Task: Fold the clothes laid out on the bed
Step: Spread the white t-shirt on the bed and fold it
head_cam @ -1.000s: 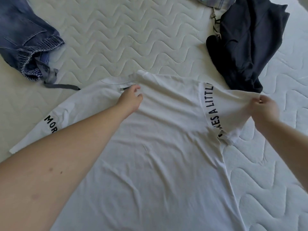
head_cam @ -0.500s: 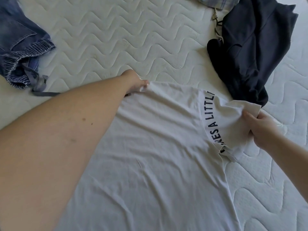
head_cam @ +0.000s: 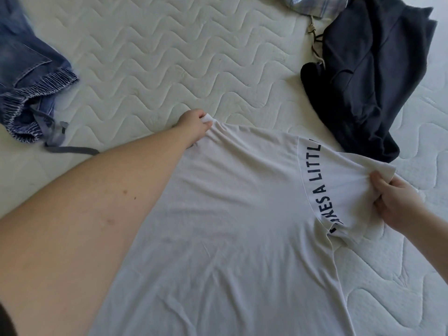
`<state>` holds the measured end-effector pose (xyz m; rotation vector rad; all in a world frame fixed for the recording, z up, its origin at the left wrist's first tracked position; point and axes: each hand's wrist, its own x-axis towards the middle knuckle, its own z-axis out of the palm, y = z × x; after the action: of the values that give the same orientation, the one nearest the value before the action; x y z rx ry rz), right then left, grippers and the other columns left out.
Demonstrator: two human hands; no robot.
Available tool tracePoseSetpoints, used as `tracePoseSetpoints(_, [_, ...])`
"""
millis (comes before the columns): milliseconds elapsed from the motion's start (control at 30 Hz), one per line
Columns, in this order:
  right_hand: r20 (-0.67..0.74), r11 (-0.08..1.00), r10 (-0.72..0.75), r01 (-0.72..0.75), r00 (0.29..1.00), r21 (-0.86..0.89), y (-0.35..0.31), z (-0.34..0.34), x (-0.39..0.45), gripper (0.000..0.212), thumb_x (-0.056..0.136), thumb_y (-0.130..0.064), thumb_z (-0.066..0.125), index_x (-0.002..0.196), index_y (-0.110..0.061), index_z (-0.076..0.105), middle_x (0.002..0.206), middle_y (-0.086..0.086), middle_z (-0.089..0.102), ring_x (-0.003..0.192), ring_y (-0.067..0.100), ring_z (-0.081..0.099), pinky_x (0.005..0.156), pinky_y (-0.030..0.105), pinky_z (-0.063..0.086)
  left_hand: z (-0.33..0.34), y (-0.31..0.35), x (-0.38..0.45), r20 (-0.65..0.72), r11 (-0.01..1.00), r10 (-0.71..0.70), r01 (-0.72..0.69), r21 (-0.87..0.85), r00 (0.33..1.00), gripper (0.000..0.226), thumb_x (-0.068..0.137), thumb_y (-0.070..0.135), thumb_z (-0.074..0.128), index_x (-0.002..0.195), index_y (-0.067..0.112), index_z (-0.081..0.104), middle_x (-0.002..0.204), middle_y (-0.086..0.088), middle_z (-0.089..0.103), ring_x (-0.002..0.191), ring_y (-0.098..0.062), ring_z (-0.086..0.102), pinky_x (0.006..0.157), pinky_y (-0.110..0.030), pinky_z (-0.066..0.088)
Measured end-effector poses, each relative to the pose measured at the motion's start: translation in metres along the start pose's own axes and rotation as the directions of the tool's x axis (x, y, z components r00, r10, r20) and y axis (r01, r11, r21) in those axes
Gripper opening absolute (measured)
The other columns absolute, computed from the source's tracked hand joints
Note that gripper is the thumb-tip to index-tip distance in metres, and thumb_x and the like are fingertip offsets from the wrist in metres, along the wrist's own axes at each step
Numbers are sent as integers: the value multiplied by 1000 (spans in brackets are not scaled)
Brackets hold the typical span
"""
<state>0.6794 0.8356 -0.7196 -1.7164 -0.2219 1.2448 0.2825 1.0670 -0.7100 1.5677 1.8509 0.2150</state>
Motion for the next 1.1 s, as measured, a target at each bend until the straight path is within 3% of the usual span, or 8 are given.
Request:
tracePoseSetpoints(133, [44, 999, 24, -25, 999, 29, 2, -11, 0, 13, 97, -21, 58, 100, -25, 71, 89, -7, 75, 79, 7, 71, 68, 25, 60, 2, 9, 6, -135, 992, -53, 67, 104, 989, 30, 95, 35, 54, 117, 15, 52, 120, -7, 61, 105, -31, 57, 87, -37, 47])
tracePoseSetpoints(200, [18, 999, 47, -47, 999, 25, 1, -13, 1, 11, 92, -21, 64, 96, -26, 74, 88, -4, 75, 77, 10, 71, 68, 28, 60, 3, 13, 7, -119, 974, 51, -23, 225, 992, 32, 95, 43, 54, 115, 18, 49, 116, -4, 61, 107, -31, 57, 91, -39, 41])
tracePoseSetpoints(333, [-11, 999, 52, -52, 999, -11, -1, -9, 2, 6, 87, -26, 70, 88, -29, 76, 75, -6, 71, 61, 9, 67, 56, 23, 57, -1, 29, 7, 113, 821, 307, -323, 470, 945, 30, 86, 54, 64, 104, 30, 62, 117, -1, 56, 115, -26, 51, 95, -40, 37])
tracePoseSetpoints(500, [26, 999, 39, -39, 999, 9, -1, -9, 3, 10, 91, -28, 67, 99, -27, 73, 84, -5, 73, 69, 8, 69, 62, 23, 59, 2, 57, 3, 375, 621, 299, -477, 622, 878, 32, 83, 41, 72, 110, 25, 64, 111, 2, 62, 111, -25, 54, 95, -38, 37])
tracePoseSetpoints(600, [44, 999, 39, -40, 998, 17, -1, -9, 2, 12, 91, -29, 66, 100, -26, 73, 87, -5, 74, 74, 8, 71, 66, 24, 59, 13, 68, 0, 466, 658, 280, -521, 544, 840, 19, 85, 20, 68, 103, 17, 62, 106, -2, 64, 92, -21, 55, 77, -28, 41])
tracePoseSetpoints(667, [41, 999, 40, -41, 998, 27, -1, -9, 3, 11, 91, -31, 66, 97, -26, 74, 86, -6, 75, 74, 7, 71, 65, 23, 59, 12, 72, 1, 430, 710, 325, -518, 476, 842, 11, 85, 16, 66, 96, 17, 62, 99, -4, 66, 87, -21, 58, 70, -24, 37])
tracePoseSetpoints(800, [42, 998, 36, -38, 998, 43, 1, -9, 4, 11, 92, -33, 65, 94, -25, 73, 82, -6, 75, 70, 6, 71, 61, 21, 57, 14, 72, 8, 287, 776, 353, -450, 442, 891, 17, 91, 24, 67, 104, 14, 70, 106, -6, 69, 100, -23, 61, 77, -24, 41])
tracePoseSetpoints(1100, [22, 998, 37, -38, 999, 46, 1, -8, 6, 12, 93, -32, 64, 92, -27, 74, 81, -9, 75, 70, 4, 70, 60, 19, 56, 43, 66, -5, 70, 723, 467, -427, 543, 881, 22, 100, 28, 46, 108, 18, 63, 116, -10, 58, 112, -31, 53, 87, -36, 35])
